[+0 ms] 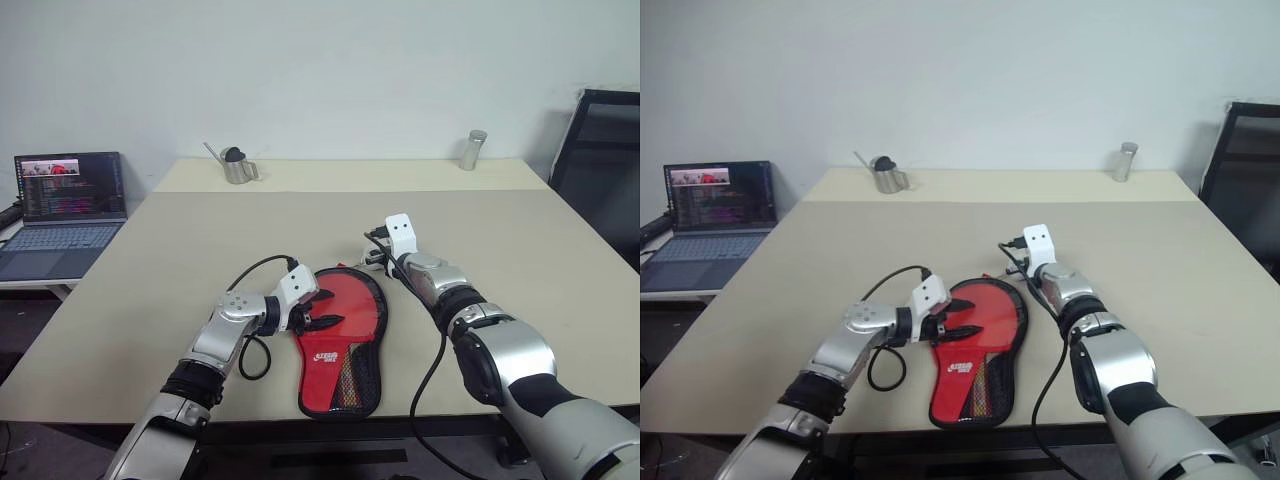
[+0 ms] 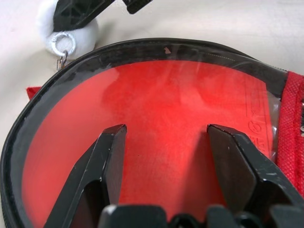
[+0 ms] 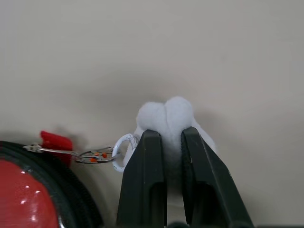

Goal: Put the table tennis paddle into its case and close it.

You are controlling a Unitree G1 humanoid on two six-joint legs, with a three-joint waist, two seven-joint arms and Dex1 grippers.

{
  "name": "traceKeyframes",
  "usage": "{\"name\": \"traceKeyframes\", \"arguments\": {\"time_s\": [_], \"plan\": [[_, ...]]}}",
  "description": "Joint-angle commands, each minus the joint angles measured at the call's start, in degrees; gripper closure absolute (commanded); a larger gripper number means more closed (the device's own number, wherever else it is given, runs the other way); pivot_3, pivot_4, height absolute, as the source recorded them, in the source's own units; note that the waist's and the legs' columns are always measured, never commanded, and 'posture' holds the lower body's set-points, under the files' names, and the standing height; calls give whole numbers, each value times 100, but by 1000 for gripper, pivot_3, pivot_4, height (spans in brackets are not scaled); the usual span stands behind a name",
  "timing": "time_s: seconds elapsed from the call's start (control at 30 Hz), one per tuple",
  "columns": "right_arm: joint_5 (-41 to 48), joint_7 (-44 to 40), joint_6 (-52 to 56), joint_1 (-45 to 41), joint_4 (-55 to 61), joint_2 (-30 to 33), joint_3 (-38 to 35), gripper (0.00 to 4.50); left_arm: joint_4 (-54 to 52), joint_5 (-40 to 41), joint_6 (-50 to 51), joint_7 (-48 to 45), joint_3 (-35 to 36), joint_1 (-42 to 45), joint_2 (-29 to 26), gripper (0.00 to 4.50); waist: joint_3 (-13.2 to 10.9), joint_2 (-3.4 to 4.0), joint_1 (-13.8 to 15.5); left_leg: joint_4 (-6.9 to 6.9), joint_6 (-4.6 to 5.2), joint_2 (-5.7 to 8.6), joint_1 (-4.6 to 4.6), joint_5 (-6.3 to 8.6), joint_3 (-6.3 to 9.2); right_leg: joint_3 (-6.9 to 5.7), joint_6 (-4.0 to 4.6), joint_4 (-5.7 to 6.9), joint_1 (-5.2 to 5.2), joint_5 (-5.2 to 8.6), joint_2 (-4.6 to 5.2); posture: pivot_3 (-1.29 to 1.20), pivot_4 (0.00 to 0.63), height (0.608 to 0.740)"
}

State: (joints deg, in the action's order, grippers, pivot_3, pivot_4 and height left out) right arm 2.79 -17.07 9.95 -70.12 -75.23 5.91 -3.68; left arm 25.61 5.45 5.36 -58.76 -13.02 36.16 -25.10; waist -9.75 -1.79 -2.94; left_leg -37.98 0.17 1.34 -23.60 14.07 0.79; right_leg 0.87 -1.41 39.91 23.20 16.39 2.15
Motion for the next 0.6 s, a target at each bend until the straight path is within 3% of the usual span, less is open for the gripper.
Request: {"name": "traceKeyframes", "arguments": {"time_s": [0.03, 0.37, 0.6], "plan": [[-9, -25, -39, -212, 181, 43, -93, 4454, 412, -138, -21, -58, -118, -11, 130, 1554, 1, 1, 2, 0, 0, 0, 1, 0, 0, 0, 0, 0, -1, 0, 0, 0, 150, 740], [-123, -196, -39, -113, 559, 275, 63, 4456, 530, -239, -85, -53, -248, -115, 494, 1554, 9, 13, 90, -1, 0, 2, 3, 0, 0, 0, 0, -1, -5, 0, 2, 0, 150, 740], [-289, -428, 342, 303, 1601, 613, 257, 4456, 611, -274, -107, -100, -295, -101, 614, 1554, 22, 35, 128, -1, 0, 3, 2, 0, 1, -1, 0, -3, -7, 0, 3, 0, 150, 740]]}}
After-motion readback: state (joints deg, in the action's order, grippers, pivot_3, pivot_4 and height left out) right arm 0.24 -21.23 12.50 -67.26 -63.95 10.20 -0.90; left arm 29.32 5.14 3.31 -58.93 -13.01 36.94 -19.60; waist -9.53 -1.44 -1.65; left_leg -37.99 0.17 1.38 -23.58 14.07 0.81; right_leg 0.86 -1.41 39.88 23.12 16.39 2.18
